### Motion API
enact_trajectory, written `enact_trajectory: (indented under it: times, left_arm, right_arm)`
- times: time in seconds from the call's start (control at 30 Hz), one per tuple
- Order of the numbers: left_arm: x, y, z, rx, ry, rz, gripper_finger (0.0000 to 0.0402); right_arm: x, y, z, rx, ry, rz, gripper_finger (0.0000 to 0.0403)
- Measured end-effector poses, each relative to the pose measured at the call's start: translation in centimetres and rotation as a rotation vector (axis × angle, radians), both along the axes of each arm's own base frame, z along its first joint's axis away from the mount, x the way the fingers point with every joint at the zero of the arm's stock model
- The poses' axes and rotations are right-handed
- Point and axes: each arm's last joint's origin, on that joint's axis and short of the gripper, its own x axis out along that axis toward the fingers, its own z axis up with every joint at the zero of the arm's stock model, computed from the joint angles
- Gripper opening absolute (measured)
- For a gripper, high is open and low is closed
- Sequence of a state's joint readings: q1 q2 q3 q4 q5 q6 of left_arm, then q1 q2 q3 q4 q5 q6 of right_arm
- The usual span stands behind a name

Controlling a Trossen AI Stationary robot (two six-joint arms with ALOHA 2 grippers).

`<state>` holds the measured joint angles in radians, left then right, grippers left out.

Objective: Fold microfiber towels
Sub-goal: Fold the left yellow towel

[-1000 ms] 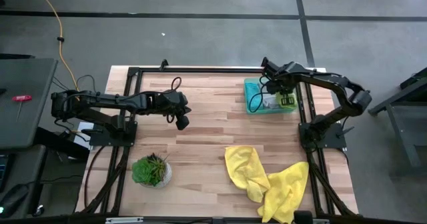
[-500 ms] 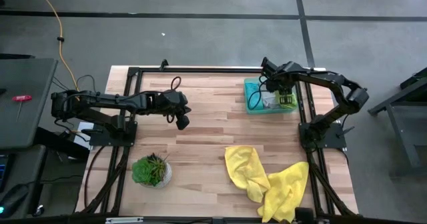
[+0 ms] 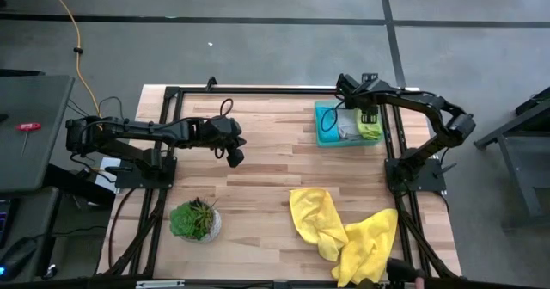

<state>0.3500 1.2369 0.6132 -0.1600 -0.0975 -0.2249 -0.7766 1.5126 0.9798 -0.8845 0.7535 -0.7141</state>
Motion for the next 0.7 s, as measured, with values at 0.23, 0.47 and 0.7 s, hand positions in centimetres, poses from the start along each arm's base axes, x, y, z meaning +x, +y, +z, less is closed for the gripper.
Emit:
enact_trajectory:
  times: [0.23,0.47,0.7]
  left_arm:
    - [0.0,0.0,0.1,0.002,-0.002,-0.018,0.0]
    - [-0.3,-0.5,3.3,0.024,-0.238,-0.128,0.0]
    - [-2.5,-0.5,8.2,0.224,-0.502,-0.114,0.0]
  right_arm:
    - [0.0,1.8,3.7,0.028,-0.625,-0.267,0.0221]
    - [0.8,5.7,9.1,0.194,-1.306,-0.288,0.0211]
    - [3.1,9.4,10.7,0.374,-1.713,-0.126,0.0211]
